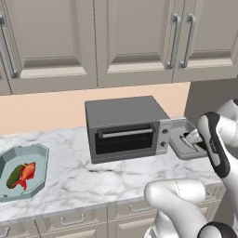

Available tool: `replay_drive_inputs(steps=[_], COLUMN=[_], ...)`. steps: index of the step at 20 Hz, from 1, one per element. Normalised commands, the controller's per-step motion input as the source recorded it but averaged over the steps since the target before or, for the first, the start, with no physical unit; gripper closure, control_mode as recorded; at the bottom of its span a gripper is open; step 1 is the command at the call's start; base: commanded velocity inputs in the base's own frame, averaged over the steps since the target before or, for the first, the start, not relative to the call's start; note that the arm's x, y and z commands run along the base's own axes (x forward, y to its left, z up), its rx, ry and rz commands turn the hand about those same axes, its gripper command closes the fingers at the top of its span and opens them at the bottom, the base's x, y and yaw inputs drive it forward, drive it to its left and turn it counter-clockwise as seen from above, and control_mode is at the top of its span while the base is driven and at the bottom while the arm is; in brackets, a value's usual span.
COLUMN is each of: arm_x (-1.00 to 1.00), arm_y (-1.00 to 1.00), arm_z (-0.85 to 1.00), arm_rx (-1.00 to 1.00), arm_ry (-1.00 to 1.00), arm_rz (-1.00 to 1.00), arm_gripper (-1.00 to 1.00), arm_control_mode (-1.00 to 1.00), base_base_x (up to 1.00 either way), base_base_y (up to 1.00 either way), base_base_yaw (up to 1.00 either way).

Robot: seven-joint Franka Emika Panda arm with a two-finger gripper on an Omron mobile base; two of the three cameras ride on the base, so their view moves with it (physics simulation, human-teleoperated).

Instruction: Place one cucumber and one fish in each tupperware on the nearby counter, to pack two identical lunches.

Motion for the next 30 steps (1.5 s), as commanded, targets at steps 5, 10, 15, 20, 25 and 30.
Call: replay_drive_inputs(steps=[5,10,15,20,25,30], arm_x=[0.49,0.53,0.43,0.42,0.44,0.41], arm_y=[-0.12,-0.02,-0.16,-0.17,-0.17,-0.17], arm_z=[-0.23,-0.36,-0.28,-0.21,-0.22,-0.20], arm_rx=[0.04,0.00,0.00,0.01,0.01,0.01], arm_ry=[0.00,0.00,0.00,0.00,0.00,0.00], arm_rz=[0.00,0.00,0.00,0.00,0.00,0.02], arm_gripper=[1.00,1.00,1.00,1.00,1.00,1.00], arm_control_mode=[-1.00,-1.00,-1.00,-1.00,-1.00,-1.00], base_base_x=[0.00,0.00,0.00,0.00,0.00,0.00], base_base_y=[0.00,0.00,0.00,0.00,0.00,0.00], base_base_yaw=[0.00,0.00,0.00,0.00,0.00,0.00])
